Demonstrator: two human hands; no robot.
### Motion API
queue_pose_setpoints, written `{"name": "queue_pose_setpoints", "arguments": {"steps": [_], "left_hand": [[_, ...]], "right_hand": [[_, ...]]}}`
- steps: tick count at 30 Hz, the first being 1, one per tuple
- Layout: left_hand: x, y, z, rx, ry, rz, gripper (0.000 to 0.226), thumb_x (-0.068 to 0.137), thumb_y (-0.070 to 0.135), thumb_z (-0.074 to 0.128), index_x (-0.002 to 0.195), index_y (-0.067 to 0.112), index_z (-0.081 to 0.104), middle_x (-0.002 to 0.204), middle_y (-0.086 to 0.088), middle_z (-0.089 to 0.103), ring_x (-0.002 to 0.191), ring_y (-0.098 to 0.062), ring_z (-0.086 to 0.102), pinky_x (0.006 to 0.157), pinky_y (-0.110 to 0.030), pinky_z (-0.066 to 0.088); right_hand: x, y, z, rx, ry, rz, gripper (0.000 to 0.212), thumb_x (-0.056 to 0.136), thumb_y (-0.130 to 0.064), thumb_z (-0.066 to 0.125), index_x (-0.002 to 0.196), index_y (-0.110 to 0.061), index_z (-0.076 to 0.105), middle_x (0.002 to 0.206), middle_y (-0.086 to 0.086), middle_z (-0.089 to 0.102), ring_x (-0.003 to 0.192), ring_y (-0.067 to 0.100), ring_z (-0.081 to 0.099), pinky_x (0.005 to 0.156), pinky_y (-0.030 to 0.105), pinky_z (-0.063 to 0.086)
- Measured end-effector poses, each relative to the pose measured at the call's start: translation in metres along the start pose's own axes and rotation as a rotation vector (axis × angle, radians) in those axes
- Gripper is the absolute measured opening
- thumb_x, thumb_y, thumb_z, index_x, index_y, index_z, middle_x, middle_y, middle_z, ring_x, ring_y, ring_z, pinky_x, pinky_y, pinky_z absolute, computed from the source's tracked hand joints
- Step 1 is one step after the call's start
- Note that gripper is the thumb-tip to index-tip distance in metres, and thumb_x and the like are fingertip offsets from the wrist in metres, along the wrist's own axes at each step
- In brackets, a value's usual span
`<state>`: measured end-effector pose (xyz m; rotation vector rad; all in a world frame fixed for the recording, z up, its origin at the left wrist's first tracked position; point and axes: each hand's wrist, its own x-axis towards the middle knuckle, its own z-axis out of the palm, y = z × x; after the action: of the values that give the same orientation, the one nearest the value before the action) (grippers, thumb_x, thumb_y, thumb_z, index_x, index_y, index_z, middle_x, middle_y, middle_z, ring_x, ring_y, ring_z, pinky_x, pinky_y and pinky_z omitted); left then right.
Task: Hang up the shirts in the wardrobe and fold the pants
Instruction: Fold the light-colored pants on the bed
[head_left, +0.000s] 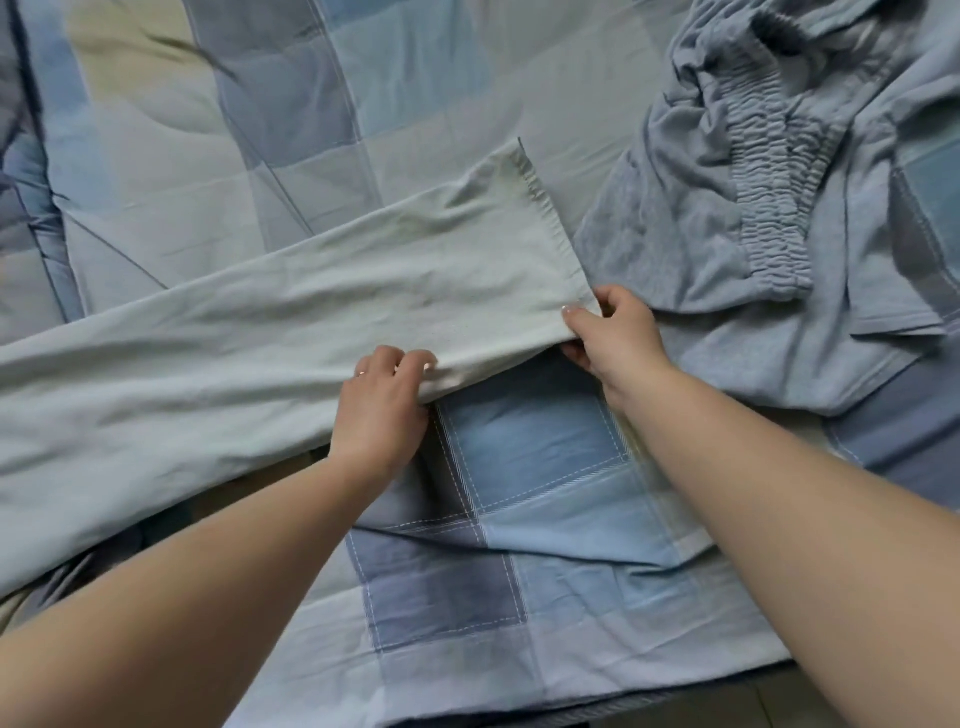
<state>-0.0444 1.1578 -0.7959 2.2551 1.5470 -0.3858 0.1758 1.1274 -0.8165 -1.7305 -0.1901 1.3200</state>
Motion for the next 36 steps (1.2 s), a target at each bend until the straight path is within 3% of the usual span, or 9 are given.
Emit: {"name": "queue_pose_setpoints", "arguments": {"steps": [5,8,12,15,19,24,28,33,36], "left_hand": [[-0.011,0.014,-0.007,-0.224,-0.026,0.167,0.048,0.074,-0.003,0.058,0.117,0.017,0.062,0.112,-0.004,0.059,0.105,-0.027,0.054,0.080,-0.029,0.041],[-0.031,0.032,0.001,-0.312,-0.095,0.273,0.054,0.075,-0.006,0.051,0.122,0.018,0.062,0.120,-0.004,0.058,0.113,-0.026,0.050,0.090,-0.031,0.043],[-0.051,0.038,0.020,-0.373,-0.223,0.195,0.065,0.080,-0.003,0.048,0.139,0.023,0.047,0.144,0.001,0.043,0.132,-0.020,0.036,0.107,-0.026,0.030],[-0.066,0.029,0.023,-0.488,-0.187,0.148,0.059,0.083,0.003,0.054,0.139,0.020,0.047,0.146,0.001,0.042,0.134,-0.017,0.037,0.111,-0.024,0.027],[-0.094,-0.005,0.015,-0.726,-0.130,-0.075,0.036,0.088,0.011,0.060,0.123,0.019,0.060,0.123,0.003,0.059,0.116,-0.011,0.054,0.102,-0.019,0.037],[-0.143,-0.086,-0.002,-1.089,0.014,-0.341,0.012,0.088,0.018,0.066,0.095,0.028,0.066,0.095,0.012,0.070,0.087,0.003,0.063,0.077,-0.007,0.046],[-0.185,-0.168,-0.010,-1.265,0.116,-0.480,0.014,0.088,0.016,0.066,0.092,0.029,0.066,0.090,0.010,0.071,0.083,0.000,0.064,0.077,-0.018,0.050],[-0.241,-0.276,-0.024,-1.421,0.253,-0.681,0.009,0.090,0.011,0.063,0.094,0.018,0.066,0.083,0.002,0.068,0.072,-0.008,0.061,0.064,-0.021,0.046],[-0.279,-0.360,-0.042,-1.510,0.363,-0.823,0.008,0.091,0.012,0.061,0.092,0.020,0.064,0.084,0.003,0.067,0.075,-0.008,0.060,0.071,-0.025,0.049]], "right_hand": [[-0.028,0.008,-0.037,0.068,0.151,-0.061,0.018,0.088,-0.009,0.060,0.084,-0.025,0.056,0.087,-0.004,0.063,0.075,0.006,0.058,0.055,0.019,0.046],[-0.044,0.017,-0.060,0.213,0.287,-0.018,0.018,0.088,-0.006,0.060,0.087,-0.023,0.057,0.084,-0.005,0.063,0.073,0.006,0.059,0.055,0.019,0.046],[-0.054,0.030,-0.053,0.376,0.290,0.113,0.029,0.092,-0.005,0.057,0.119,-0.014,0.053,0.105,0.001,0.065,0.095,0.013,0.064,0.076,0.031,0.054],[-0.069,0.042,-0.034,0.397,0.282,0.188,0.044,0.092,-0.013,0.059,0.132,-0.018,0.042,0.119,0.001,0.061,0.108,0.017,0.061,0.087,0.040,0.050],[-0.113,0.072,0.008,0.322,0.263,0.309,0.062,0.092,-0.017,0.060,0.144,-0.020,0.026,0.103,0.001,0.060,0.097,0.014,0.061,0.085,0.035,0.047],[-0.170,0.100,0.081,0.226,0.090,0.389,0.034,0.093,-0.017,0.059,0.125,-0.016,0.049,0.095,0.004,0.061,0.084,0.012,0.061,0.076,0.029,0.050],[-0.212,0.111,0.158,0.136,-0.031,0.379,0.006,0.093,-0.016,0.058,0.097,-0.020,0.058,0.086,0.000,0.062,0.077,0.011,0.060,0.068,0.025,0.049],[-0.270,0.125,0.269,0.033,-0.162,0.331,0.005,0.093,-0.017,0.056,0.094,-0.021,0.059,0.088,0.000,0.063,0.076,0.011,0.060,0.068,0.024,0.049],[-0.308,0.131,0.352,-0.051,-0.270,0.279,0.007,0.094,-0.016,0.055,0.093,-0.022,0.059,0.089,0.000,0.065,0.079,0.010,0.063,0.068,0.023,0.049]]}}
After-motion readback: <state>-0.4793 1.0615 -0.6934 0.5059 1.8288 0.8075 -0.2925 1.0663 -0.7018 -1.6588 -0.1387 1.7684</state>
